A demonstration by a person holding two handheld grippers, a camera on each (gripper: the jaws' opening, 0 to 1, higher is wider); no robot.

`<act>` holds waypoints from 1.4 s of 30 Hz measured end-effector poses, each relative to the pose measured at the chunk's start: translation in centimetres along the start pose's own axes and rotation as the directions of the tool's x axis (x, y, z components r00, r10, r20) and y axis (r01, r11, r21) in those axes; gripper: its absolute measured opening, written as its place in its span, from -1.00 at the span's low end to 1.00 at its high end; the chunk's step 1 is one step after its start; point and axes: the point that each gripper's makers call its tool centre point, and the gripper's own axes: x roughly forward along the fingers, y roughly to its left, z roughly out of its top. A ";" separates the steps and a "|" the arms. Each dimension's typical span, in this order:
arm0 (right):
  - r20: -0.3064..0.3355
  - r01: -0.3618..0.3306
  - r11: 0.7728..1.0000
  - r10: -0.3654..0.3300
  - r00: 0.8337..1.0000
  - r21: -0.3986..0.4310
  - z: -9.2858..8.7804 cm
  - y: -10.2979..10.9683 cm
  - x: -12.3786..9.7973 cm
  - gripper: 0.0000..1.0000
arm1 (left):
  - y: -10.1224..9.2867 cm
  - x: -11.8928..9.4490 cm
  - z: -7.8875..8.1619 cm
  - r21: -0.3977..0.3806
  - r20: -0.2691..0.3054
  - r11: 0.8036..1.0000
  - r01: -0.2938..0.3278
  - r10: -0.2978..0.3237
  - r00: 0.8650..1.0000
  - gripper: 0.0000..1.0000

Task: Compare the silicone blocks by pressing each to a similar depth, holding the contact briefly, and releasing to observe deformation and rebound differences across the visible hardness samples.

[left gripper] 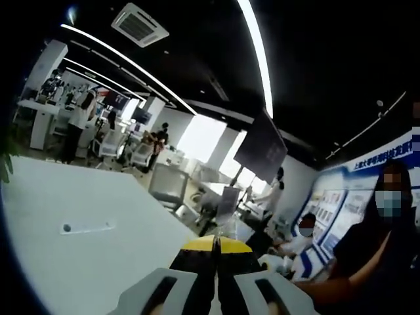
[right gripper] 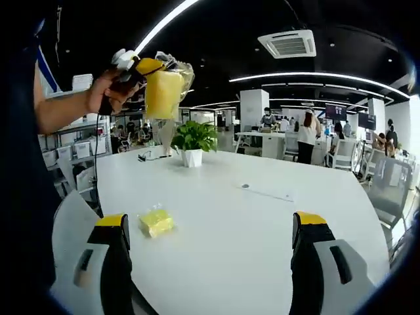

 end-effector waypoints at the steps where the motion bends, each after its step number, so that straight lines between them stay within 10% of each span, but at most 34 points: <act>1: -0.004 0.004 1.000 -0.004 1.000 -0.001 -0.4 0.0 -0.1 0.93 | 0.1 0.0 -0.1 -0.004 0.000 1.000 0.000 0.000 1.000 -1.00; 33: -0.085 0.036 0.996 -0.029 0.996 0.082 -4.8 1.4 -0.8 0.93 | 4.9 0.8 -9.9 -0.208 -0.090 0.976 -0.061 0.042 0.995 -1.00; 42: -0.101 0.037 0.995 -0.027 0.994 0.096 -5.5 1.6 -1.0 0.93 | 6.1 1.6 -14.9 -0.242 -0.170 0.969 -0.047 0.005 0.985 -1.00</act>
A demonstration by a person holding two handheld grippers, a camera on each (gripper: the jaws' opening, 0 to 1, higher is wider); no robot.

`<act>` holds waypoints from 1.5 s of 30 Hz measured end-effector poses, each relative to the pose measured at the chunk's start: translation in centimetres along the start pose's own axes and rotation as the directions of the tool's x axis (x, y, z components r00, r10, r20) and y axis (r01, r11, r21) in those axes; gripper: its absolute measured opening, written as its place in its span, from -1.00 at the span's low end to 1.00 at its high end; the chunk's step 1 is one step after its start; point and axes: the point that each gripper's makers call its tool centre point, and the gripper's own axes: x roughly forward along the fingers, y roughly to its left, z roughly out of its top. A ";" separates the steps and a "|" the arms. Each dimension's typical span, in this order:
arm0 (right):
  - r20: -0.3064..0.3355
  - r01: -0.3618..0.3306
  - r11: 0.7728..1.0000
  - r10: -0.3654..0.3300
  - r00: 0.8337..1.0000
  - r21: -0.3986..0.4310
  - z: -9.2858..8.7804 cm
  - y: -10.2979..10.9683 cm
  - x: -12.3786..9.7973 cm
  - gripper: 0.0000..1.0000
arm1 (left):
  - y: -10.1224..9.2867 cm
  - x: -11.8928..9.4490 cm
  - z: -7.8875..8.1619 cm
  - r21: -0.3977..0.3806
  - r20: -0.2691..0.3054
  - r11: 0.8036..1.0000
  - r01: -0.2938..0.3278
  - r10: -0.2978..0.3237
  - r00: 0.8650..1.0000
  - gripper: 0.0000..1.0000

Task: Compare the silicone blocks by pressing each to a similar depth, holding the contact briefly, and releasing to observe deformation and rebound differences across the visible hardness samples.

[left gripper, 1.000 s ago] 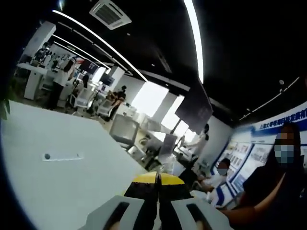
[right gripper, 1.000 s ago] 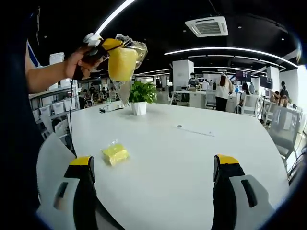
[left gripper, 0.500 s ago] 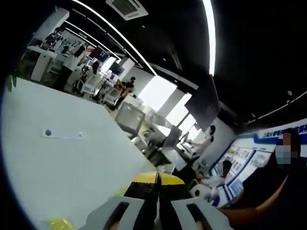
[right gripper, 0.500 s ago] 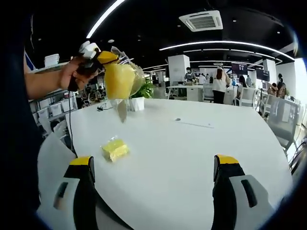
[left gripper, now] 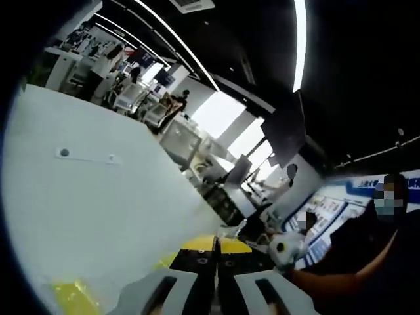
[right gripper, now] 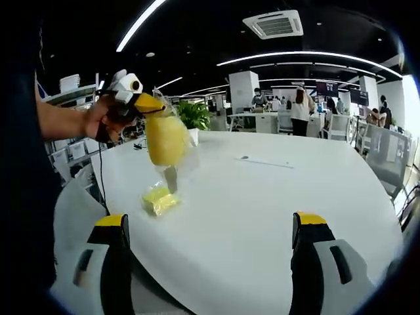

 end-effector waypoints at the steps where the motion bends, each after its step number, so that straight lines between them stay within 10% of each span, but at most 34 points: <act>1: -0.001 0.000 1.000 0.000 1.000 0.001 0.0 0.0 0.0 0.93 | 0.3 0.2 -0.6 -0.008 -0.014 1.000 -0.004 0.004 1.000 -1.00; 18: -0.027 -0.003 0.999 0.004 1.000 0.039 -1.6 0.3 0.0 0.93 | 4.1 1.9 -5.8 -0.157 -0.108 0.985 -0.071 0.055 0.993 -1.00; 45: -0.068 -0.005 0.995 0.011 0.998 0.098 -3.2 0.0 0.6 0.93 | 12.7 3.7 -6.5 -0.283 -0.119 0.925 -0.254 0.229 0.966 -1.00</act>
